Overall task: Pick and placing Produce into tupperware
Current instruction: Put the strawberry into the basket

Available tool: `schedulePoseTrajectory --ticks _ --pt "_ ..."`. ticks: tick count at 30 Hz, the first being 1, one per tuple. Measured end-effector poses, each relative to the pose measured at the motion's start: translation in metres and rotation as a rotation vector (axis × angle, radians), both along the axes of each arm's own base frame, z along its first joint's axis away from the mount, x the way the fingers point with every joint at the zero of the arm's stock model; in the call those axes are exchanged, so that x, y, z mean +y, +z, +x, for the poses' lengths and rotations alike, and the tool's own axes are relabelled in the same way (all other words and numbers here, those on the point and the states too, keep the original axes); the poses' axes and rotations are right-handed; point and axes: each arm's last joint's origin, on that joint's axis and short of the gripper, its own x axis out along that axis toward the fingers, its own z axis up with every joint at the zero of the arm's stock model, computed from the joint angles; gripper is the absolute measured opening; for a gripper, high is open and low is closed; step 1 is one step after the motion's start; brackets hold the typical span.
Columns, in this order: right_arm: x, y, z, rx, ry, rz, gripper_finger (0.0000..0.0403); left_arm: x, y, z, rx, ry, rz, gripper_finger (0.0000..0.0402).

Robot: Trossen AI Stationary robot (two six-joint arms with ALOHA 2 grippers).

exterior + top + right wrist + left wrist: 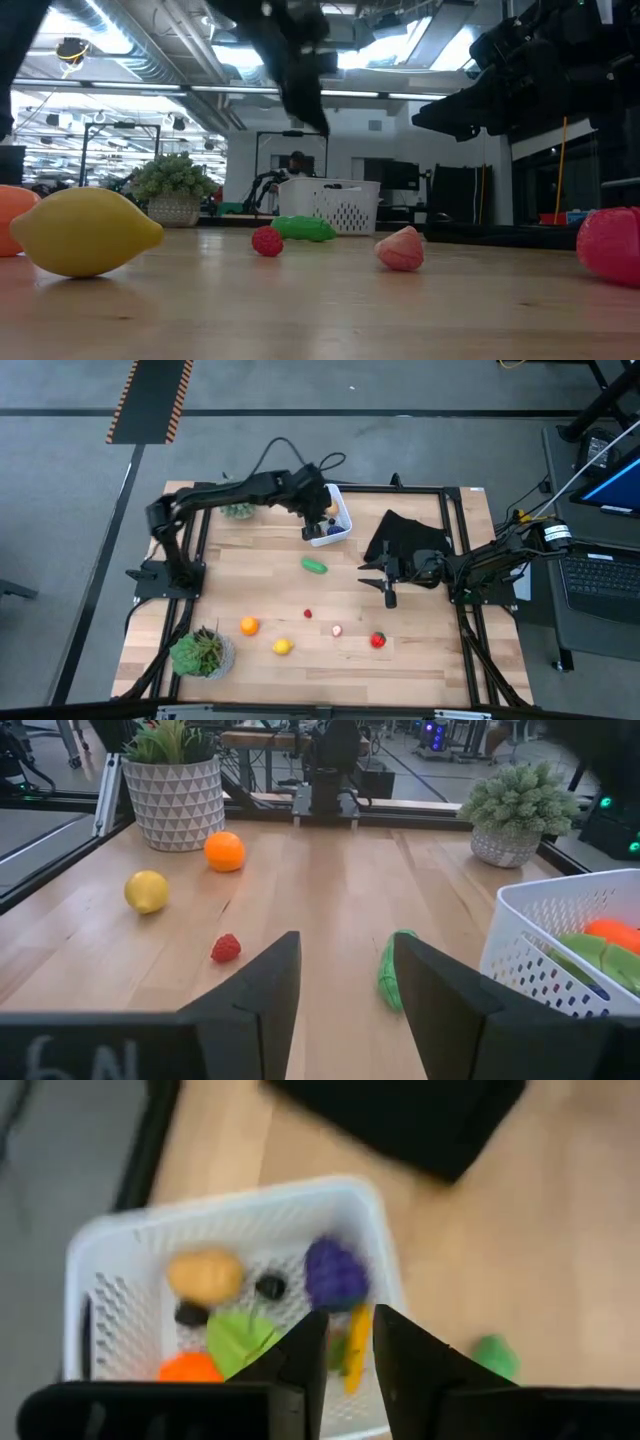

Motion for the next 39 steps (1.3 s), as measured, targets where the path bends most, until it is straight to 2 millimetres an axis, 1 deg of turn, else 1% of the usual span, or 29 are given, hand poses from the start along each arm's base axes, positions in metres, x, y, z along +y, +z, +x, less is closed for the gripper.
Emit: schedulePoseTrajectory --ticks 2,4,6,14,17,20,22,24,26,28,32,36,39 --pt "0.0 0.0 0.0 0.003 0.002 0.001 0.0165 -0.012 0.013 -0.007 -0.098 -0.019 0.038 0.008" --pt "0.002 -0.001 0.0 0.006 0.008 0.001 0.0165 -0.027 0.018 -0.021 -0.153 -0.035 0.05 0.0084" --pt "0.003 -0.001 -0.001 0.014 0.017 0.0 0.0165 -0.044 0.017 -0.035 -0.222 -0.046 0.055 0.0087" --pt "0.013 0.005 -0.007 0.021 0.061 0.019 0.0165 -0.118 -0.009 -0.102 -0.512 -0.172 0.039 0.01" --pt "0.016 0.013 -0.011 -0.01 0.078 0.025 0.0165 -0.141 -0.023 -0.125 -0.607 -0.241 0.021 0.0104" --pt "0.018 0.016 -0.014 -0.007 0.094 -0.005 0.0165 -0.158 -0.036 -0.143 -0.704 -0.308 0.001 0.0107" --pt "0.019 0.014 -0.016 0.022 0.1 -0.011 0.0165 -0.168 -0.044 -0.152 -0.747 -0.347 -0.012 0.0109" --pt "0.021 0.011 -0.017 0.055 0.107 -0.009 0.0165 -0.175 -0.054 -0.158 -0.75 -0.356 -0.031 0.0111" --pt "0.023 0.007 -0.017 0.121 0.115 0.011 0.0165 -0.182 -0.062 -0.162 -0.736 -0.335 -0.035 0.0112" --pt "0.028 0.01 -0.013 0.196 0.124 0.032 0.0165 -0.187 -0.069 -0.164 -0.714 -0.309 -0.023 0.0111" --pt "0.042 0.03 -0.001 0.362 0.143 0.033 0.0165 -0.194 -0.074 -0.167 -0.701 -0.274 -0.006 0.0105" --pt "0.06 0.059 0.013 0.468 0.148 -0.024 0.0165 -0.2 -0.072 -0.168 -0.715 -0.3 -0.016 0.0098" --pt "0.074 0.074 0.021 0.559 0.181 -0.059 0.0165 -0.203 -0.072 -0.169 -0.719 -0.311 -0.019 0.0092"
